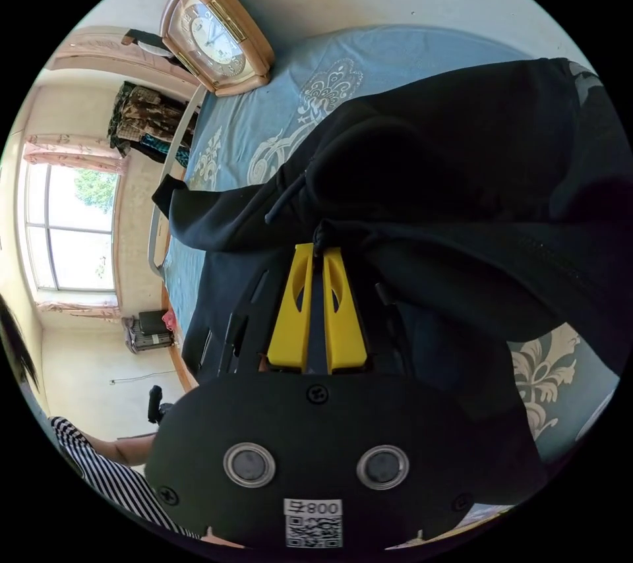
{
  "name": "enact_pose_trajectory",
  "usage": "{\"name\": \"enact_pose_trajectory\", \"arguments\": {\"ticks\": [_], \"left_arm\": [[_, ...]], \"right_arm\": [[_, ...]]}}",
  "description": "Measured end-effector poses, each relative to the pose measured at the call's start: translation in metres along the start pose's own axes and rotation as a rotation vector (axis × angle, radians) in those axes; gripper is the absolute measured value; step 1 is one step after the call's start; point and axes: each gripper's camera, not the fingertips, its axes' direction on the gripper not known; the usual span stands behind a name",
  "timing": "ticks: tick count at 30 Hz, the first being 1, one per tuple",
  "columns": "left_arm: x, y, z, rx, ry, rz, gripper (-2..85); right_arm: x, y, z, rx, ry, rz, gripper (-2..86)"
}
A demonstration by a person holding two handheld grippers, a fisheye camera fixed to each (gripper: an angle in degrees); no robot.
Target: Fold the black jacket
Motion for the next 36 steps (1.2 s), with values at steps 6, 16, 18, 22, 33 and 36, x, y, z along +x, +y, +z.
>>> {"name": "enact_pose_trajectory", "arguments": {"ticks": [6,16,18,22,33,36], "left_arm": [[0.006,0.018,-0.018,-0.009,-0.019,-0.061,3.1],[0.039,0.022,-0.044,0.037,0.082,-0.068,3.2],[0.060,0.013,-0.051,0.056,0.094,-0.020,3.2],[0.094,-0.011,-0.057,0.074,0.110,0.086,3.1],[0.194,-0.076,-0.050,0.084,0.102,0.330,3.4],[0.233,-0.108,-0.065,0.172,0.148,0.440,4.8]], "right_arm": [[0.000,0.028,-0.025,0.023,-0.006,-0.031,8.0],[0.021,0.131,-0.094,0.155,-0.039,0.087,8.3],[0.026,0.157,-0.101,0.169,-0.052,0.115,7.7],[0.037,0.177,-0.088,0.124,-0.028,0.162,6.0],[0.063,0.193,-0.073,0.092,-0.015,0.223,1.6],[0.049,0.203,-0.095,0.190,-0.068,0.199,5.0]]}}
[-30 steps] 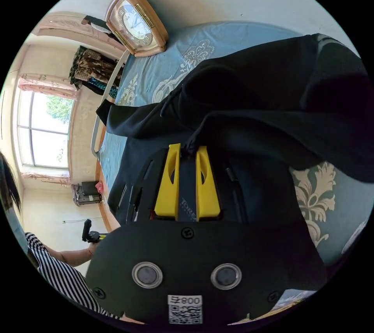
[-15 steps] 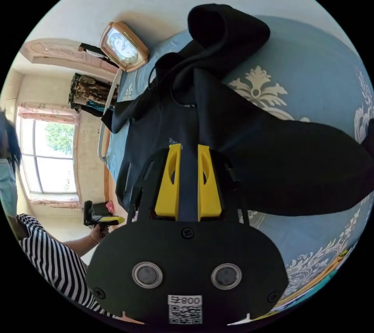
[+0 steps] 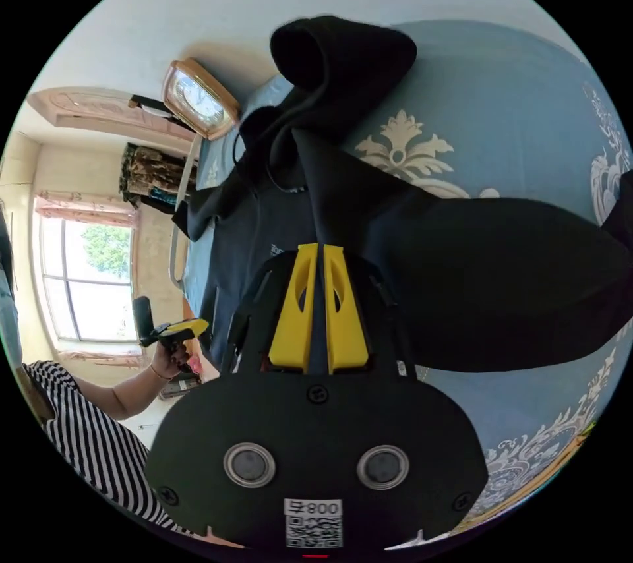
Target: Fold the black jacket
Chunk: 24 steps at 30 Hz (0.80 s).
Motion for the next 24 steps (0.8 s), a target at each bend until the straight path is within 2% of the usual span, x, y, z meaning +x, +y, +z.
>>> {"name": "enact_pose_trajectory", "arguments": {"ticks": [4,8,12,16,21,23,24], "left_arm": [[0.043,-0.086,-0.009,0.120,-0.014,0.200,6.6],[0.115,-0.191,-0.007,0.200,-0.164,0.448,8.0],[0.173,-0.273,0.023,0.161,-0.322,0.578,9.3],[0.206,-0.322,0.067,0.035,-0.494,0.657,9.8],[0.233,-0.354,0.137,-0.152,-0.852,0.773,4.8],[0.242,-0.354,0.138,-0.109,-0.923,0.804,3.7],[0.247,-0.355,0.130,-0.079,-0.902,0.812,3.3]], "right_arm": [[-0.016,-0.008,-0.036,0.145,0.004,-0.036,8.0],[-0.047,-0.036,-0.063,0.267,0.162,-0.143,9.1],[-0.077,-0.056,-0.065,0.335,0.302,-0.237,10.5],[-0.088,-0.067,-0.040,0.266,0.389,-0.284,11.4],[-0.092,-0.067,-0.016,0.258,0.515,-0.311,9.7],[-0.089,-0.068,-0.012,0.250,0.526,-0.301,8.0],[-0.087,-0.067,-0.012,0.257,0.520,-0.297,7.2]]}}
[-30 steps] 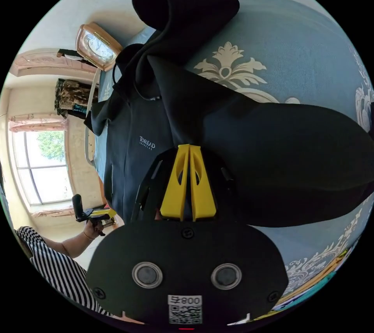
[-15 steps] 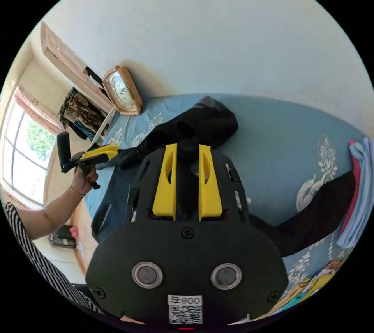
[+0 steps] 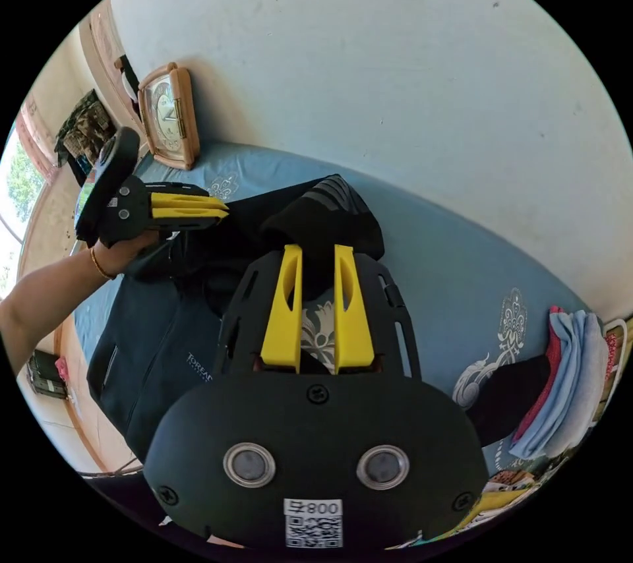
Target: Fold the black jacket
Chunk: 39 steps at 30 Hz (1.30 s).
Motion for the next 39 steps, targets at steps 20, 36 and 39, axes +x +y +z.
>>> {"name": "enact_pose_trajectory", "arguments": {"ticks": [20,36,39], "left_arm": [[-0.110,0.270,-0.019,0.525,0.724,-1.092,4.2],[-0.089,0.074,-0.101,0.539,0.657,-0.327,11.8],[-0.076,0.046,-0.091,0.447,0.650,-0.248,4.4]], "right_arm": [[-0.080,0.122,0.005,0.084,-0.398,-0.216,4.7],[-0.083,0.139,0.078,-0.017,-0.371,-0.211,6.9],[-0.076,0.141,0.086,-0.031,-0.365,-0.212,7.3]]}}
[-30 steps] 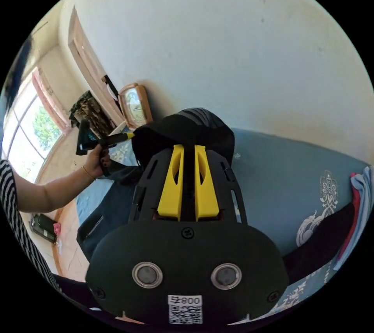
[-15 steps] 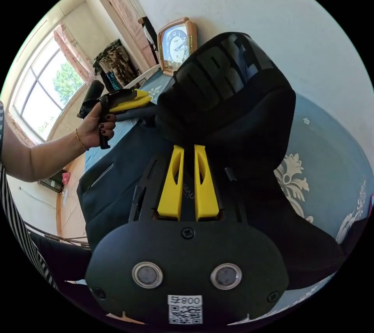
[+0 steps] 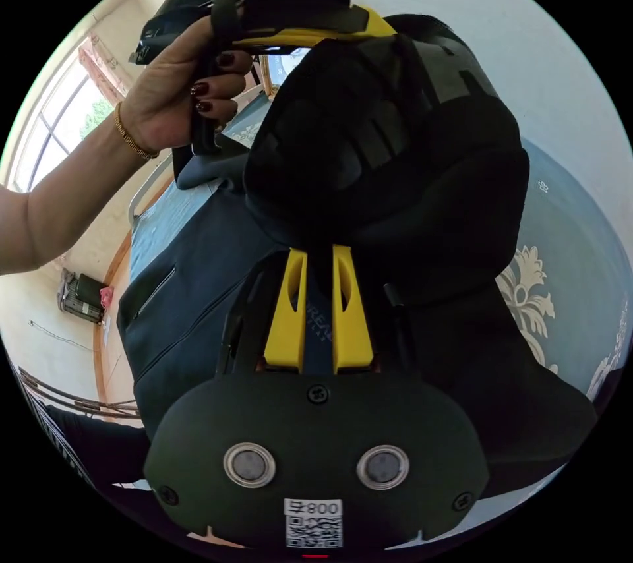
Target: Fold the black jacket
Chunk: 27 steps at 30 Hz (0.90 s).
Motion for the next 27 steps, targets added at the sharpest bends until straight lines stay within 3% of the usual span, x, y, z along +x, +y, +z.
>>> {"name": "enact_pose_trajectory", "arguments": {"ticks": [10,27], "left_arm": [[0.006,0.017,-0.007,0.075,-0.037,-0.071,1.8],[0.002,0.035,-0.013,0.120,-0.051,-0.105,1.6]], "right_arm": [[0.045,0.034,-0.031,0.056,-0.101,0.087,7.8],[0.174,0.137,-0.078,0.378,-0.617,0.530,8.8]]}}
